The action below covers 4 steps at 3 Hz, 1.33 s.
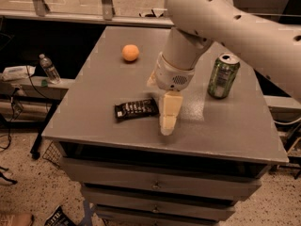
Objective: Move rxbar chocolate near orange
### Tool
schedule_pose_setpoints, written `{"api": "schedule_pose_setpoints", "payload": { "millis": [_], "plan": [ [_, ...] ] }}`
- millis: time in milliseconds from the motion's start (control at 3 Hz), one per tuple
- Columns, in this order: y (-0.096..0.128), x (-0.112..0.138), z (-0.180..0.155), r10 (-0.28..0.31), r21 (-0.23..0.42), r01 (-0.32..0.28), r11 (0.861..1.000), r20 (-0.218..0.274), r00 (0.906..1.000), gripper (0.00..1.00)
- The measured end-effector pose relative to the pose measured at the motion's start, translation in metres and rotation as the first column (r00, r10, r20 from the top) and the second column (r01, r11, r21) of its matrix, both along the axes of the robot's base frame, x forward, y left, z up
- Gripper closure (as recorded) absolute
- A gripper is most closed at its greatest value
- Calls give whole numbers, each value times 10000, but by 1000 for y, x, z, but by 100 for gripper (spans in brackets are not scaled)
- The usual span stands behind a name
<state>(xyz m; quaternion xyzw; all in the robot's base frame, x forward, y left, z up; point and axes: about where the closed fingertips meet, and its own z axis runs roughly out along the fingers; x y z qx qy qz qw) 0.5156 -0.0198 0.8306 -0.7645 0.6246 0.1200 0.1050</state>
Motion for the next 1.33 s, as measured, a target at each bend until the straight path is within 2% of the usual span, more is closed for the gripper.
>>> {"api": "schedule_pose_setpoints", "payload": {
  "millis": [1000, 1333],
  "plan": [
    [8, 1, -7, -257, -61, 258, 9996, 237, 9994, 0],
    [12, -1, -7, -150, -66, 152, 9999, 271, 9995, 6]
  ]
}}
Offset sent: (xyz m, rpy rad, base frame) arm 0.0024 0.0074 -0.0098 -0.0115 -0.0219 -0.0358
